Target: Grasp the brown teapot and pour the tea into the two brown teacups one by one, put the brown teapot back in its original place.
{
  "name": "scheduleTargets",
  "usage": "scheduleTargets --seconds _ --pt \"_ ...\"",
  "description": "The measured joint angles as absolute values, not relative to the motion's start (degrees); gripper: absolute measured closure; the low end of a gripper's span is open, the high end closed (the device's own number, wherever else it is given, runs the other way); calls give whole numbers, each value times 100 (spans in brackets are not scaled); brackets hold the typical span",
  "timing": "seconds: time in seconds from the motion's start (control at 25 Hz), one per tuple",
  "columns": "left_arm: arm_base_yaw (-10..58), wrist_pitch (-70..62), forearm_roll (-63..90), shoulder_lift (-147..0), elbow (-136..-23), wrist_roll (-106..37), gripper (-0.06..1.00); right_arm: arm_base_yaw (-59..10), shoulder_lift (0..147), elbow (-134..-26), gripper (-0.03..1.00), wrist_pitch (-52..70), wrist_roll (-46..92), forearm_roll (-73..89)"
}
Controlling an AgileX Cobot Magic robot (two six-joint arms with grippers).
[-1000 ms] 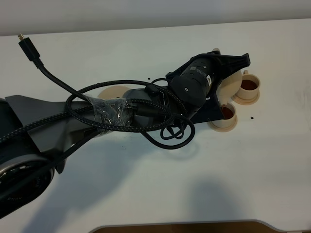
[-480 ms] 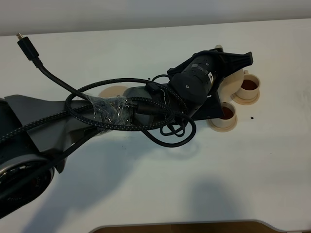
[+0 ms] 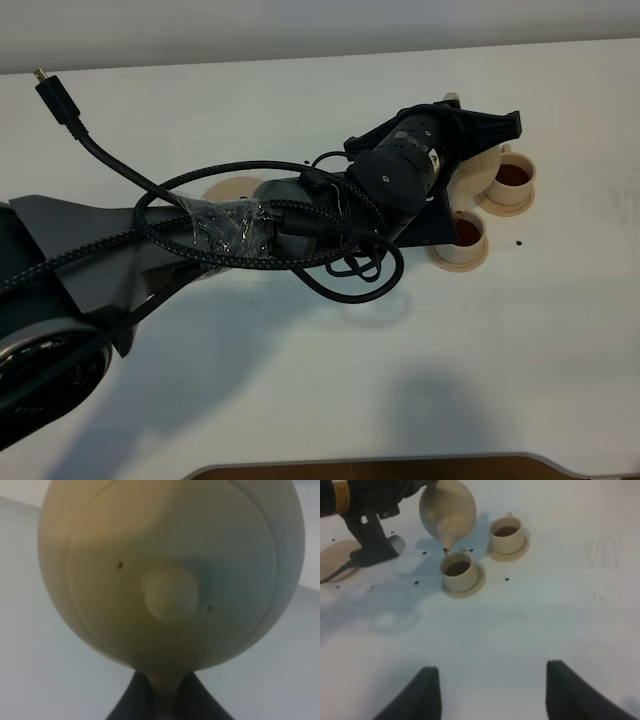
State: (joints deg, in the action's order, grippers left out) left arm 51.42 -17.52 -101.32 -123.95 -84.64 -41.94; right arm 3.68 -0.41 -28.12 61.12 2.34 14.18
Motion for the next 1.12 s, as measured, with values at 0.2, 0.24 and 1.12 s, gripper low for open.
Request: scheduleTargets --seconds 0.2,0.24,1.12 --pt "5142 -1725 -10132 -12395 -8464 -4337 80 368 -41 -2812 49 6112 234 1418" --pt "5142 -1725 -10132 -12395 -8464 -4342 80 368 -41 -2812 49 6112 234 1418" --pt "5110 -1514 -10088 -12395 -8481 -4136 80 368 -41 -2812 49 6112 234 1418"
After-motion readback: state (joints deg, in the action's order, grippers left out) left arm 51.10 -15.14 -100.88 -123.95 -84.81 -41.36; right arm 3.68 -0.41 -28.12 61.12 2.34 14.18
